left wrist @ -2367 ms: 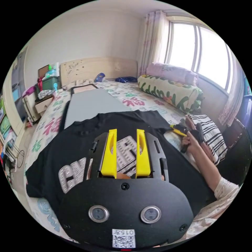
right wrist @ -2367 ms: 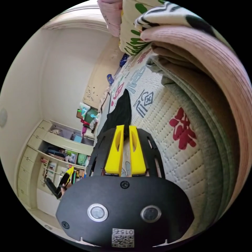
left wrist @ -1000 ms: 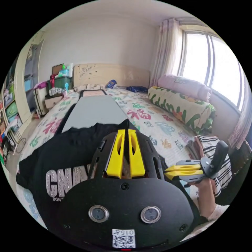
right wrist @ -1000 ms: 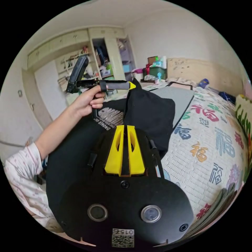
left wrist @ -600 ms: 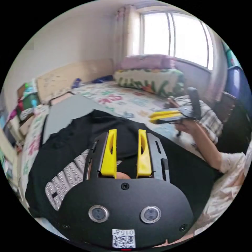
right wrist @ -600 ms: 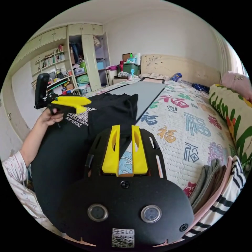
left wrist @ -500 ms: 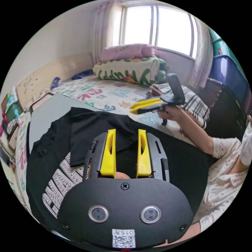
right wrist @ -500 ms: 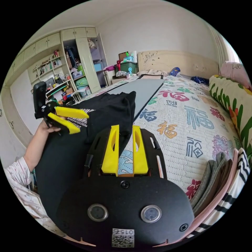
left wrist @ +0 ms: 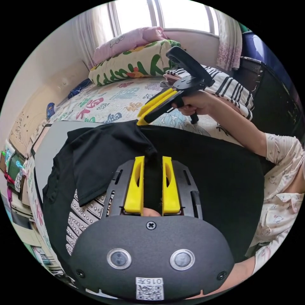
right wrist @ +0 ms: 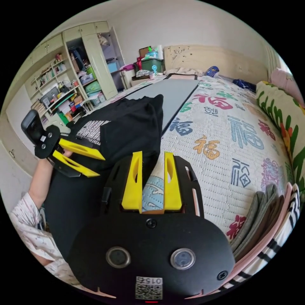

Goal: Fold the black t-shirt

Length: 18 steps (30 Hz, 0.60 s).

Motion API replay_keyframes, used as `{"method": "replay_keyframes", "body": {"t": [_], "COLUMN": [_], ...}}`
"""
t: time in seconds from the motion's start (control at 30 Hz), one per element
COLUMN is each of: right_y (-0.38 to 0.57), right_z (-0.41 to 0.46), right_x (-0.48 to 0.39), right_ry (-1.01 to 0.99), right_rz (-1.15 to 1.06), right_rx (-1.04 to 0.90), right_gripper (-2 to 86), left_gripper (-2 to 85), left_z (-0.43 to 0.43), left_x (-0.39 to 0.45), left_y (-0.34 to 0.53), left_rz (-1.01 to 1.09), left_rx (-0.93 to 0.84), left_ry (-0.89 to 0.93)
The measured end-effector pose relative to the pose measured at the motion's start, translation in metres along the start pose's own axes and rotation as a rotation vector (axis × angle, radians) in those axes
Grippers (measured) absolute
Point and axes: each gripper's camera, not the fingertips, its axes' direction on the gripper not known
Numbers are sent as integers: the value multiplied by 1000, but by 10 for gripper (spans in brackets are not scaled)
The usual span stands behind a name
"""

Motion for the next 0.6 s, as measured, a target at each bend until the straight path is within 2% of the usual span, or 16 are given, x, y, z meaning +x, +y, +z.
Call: {"method": "replay_keyframes", "body": {"t": [0.07, 0.23, 0.37, 0.6], "right_y": [3, 9, 11, 17], "right_z": [24, 51, 71, 86], "right_x": [3, 19, 31, 71], "right_ry": [-4, 78, 155, 168], "right_rz": [-43, -43, -66, -57], "right_rx": [-60, -36, -20, -7], "right_gripper": [106, 108, 104, 59], "left_gripper": [86, 80, 72, 32], "left_z": [-6, -6, 8, 11], "left_x": [1, 4, 15, 34], "left_y": [9, 20, 14, -6], "left_rz": [6, 12, 45, 93], "left_rx": [42, 77, 31, 6], "left_ry": [-39, -42, -58, -77]}}
